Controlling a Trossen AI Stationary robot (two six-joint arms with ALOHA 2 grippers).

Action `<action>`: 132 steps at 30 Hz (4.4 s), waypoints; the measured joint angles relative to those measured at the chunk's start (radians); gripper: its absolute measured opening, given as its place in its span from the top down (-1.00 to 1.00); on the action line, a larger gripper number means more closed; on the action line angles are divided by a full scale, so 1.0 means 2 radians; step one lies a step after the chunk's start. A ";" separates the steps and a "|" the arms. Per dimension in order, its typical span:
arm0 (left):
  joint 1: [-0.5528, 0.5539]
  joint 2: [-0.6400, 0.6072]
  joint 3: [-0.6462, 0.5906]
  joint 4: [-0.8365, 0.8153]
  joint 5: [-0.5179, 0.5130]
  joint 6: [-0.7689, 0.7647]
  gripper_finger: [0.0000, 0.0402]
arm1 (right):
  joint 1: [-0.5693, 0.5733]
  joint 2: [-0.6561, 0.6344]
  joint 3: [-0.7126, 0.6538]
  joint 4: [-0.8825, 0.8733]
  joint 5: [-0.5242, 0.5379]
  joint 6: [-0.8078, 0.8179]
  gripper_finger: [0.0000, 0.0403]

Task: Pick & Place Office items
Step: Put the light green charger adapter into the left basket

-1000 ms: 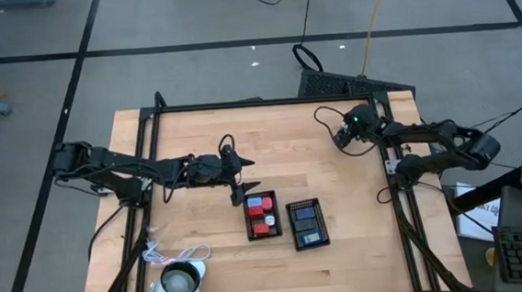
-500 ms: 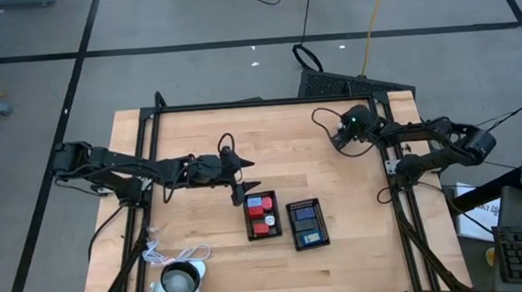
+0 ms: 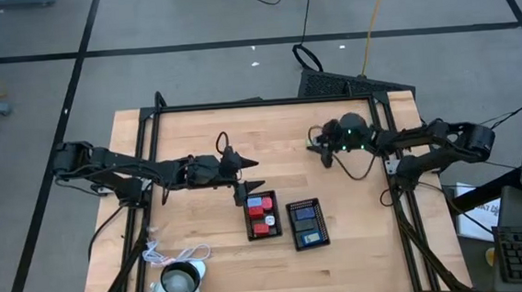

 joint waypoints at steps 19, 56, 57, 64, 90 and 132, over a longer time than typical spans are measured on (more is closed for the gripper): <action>0.007 0.147 0.111 -0.035 0.012 0.027 -0.63 | 0.202 0.000 0.032 0.067 0.041 -0.028 0.40; 0.041 0.255 0.210 0.060 0.049 0.102 -0.45 | 0.229 0.001 0.053 0.012 0.094 -0.064 0.39; 0.041 0.255 0.210 0.058 0.049 0.102 -0.39 | 0.229 0.001 0.053 0.012 0.094 -0.064 0.39; 0.042 0.255 0.210 0.046 0.041 0.106 -0.02 | 0.229 0.001 0.053 0.014 0.094 -0.064 0.39; 0.048 0.279 0.210 0.075 0.045 0.112 0.48 | 0.229 0.001 0.052 0.006 0.095 -0.063 0.39; -0.094 0.132 0.100 0.003 0.064 0.083 0.86 | 0.229 -0.001 0.053 -0.003 0.093 -0.052 0.03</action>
